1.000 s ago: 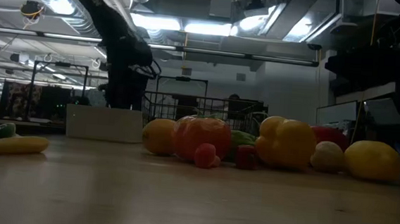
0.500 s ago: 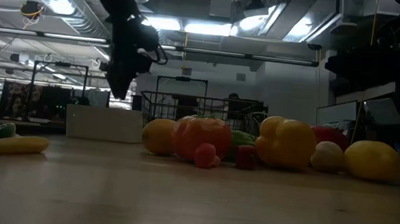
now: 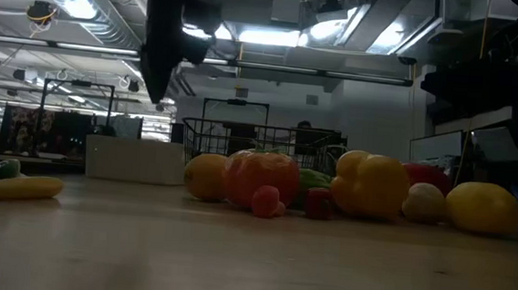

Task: Sort produce into baskets
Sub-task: Put the green mushroom into the white bin

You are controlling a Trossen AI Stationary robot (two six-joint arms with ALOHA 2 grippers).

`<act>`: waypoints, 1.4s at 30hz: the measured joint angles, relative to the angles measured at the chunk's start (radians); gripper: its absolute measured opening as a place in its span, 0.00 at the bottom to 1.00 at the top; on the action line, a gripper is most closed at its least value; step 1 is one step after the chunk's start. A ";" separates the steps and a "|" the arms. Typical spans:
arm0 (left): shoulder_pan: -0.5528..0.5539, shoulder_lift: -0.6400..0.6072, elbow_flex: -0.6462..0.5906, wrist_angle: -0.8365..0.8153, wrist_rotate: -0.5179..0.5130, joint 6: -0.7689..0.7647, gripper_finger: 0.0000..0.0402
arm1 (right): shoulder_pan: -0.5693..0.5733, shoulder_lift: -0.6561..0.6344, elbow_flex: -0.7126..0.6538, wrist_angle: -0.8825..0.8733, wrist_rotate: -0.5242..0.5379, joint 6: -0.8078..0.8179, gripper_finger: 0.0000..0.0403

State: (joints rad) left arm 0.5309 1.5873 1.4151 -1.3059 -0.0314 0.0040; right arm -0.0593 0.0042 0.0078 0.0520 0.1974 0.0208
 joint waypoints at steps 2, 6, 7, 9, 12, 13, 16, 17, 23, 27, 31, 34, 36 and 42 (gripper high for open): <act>-0.059 -0.008 0.000 -0.014 0.003 -0.031 0.53 | 0.000 0.000 0.000 0.000 0.000 0.000 0.34; -0.172 -0.010 -0.001 -0.047 0.004 -0.077 0.53 | 0.000 0.000 0.000 0.000 0.000 0.000 0.34; -0.200 -0.010 -0.007 -0.045 0.004 -0.087 0.53 | 0.000 0.000 0.000 0.000 0.000 0.000 0.34; -0.254 -0.011 -0.027 -0.039 0.004 -0.110 0.53 | 0.000 0.000 0.000 -0.001 0.000 0.000 0.34; -0.330 -0.011 -0.073 -0.037 0.004 -0.141 0.53 | 0.000 0.000 0.000 -0.001 0.000 0.000 0.34; -0.354 -0.011 -0.091 -0.037 0.004 -0.160 0.53 | 0.000 0.000 0.000 -0.001 0.000 0.000 0.34; -0.421 -0.010 -0.155 -0.033 0.006 -0.246 0.53 | 0.000 0.000 0.000 -0.001 0.000 0.000 0.34; -0.442 -0.010 -0.176 -0.025 0.011 -0.276 0.53 | 0.000 0.000 0.000 -0.001 0.000 0.000 0.34; -0.559 -0.010 -0.286 0.097 0.110 -0.409 0.53 | 0.000 0.000 0.000 -0.001 0.000 0.000 0.34; -0.631 -0.010 -0.334 0.195 0.132 -0.471 0.53 | 0.000 0.000 0.000 -0.001 0.000 0.000 0.34; -0.692 -0.010 -0.361 0.277 0.140 -0.536 0.53 | 0.000 0.000 0.000 -0.001 0.000 0.000 0.34; -0.731 -0.010 -0.377 0.329 0.140 -0.593 0.53 | 0.000 0.000 0.000 -0.001 0.000 0.000 0.34; -0.755 -0.010 -0.388 0.359 0.140 -0.631 0.53 | 0.000 0.000 0.000 -0.001 0.000 0.000 0.34; -0.812 -0.007 -0.417 0.429 0.140 -0.743 0.53 | 0.000 0.000 0.000 -0.001 0.000 0.000 0.34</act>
State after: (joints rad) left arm -0.2814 1.5804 0.9981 -0.8768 0.1081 -0.7392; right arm -0.0593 0.0042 0.0076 0.0513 0.1974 0.0212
